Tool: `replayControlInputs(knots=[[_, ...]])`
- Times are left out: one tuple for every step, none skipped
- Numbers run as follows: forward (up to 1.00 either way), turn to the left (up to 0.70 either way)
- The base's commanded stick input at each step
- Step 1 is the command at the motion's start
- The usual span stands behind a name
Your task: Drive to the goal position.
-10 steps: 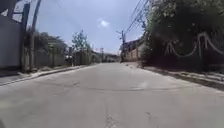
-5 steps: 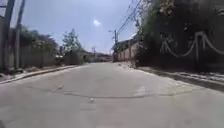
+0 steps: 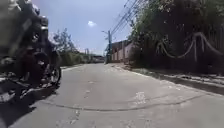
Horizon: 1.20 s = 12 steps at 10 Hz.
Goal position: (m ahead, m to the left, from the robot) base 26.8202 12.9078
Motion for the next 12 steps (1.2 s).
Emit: replayControlInputs(knots=[[0.85, 0.01], [0.85, 0.01], [0.85, 0.01], [0.85, 0.05], [0.85, 0.35], [0.85, 0.25], [0.85, 0.01], [0.85, 0.01], [0.85, 0.01], [0.85, 0.01], [0.85, 0.01], [0.85, 0.01]])
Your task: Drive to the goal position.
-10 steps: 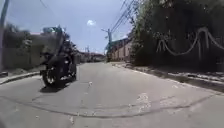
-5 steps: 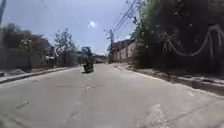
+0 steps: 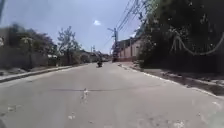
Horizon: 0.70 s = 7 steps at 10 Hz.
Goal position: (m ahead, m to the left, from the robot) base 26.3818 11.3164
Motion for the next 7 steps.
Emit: replayControlInputs(knots=[[0.85, 0.01], [0.85, 0.01], [0.85, 0.01], [0.85, 0.01], [0.85, 0.01], [0.85, 0.01], [0.85, 0.01]])
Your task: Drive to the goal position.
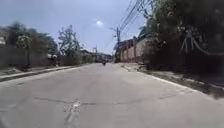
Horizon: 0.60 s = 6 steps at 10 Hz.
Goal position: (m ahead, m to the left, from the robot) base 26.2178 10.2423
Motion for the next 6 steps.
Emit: replayControlInputs(knots=[[0.85, 0.01], [0.85, 0.01], [0.85, 0.01], [0.85, 0.01], [0.85, 0.01], [0.85, 0.01]])
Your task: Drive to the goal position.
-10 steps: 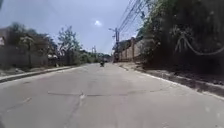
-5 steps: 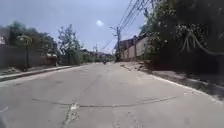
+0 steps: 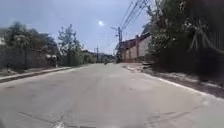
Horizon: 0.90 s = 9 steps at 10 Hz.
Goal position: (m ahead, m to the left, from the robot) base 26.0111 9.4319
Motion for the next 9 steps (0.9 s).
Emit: replayControlInputs(knots=[[0.85, 0.01], [0.85, 0.01], [0.85, 0.01], [0.85, 0.01], [0.85, 0.01], [0.85, 0.01], [0.85, 0.01], [0.85, 0.01], [0.85, 0.01]])
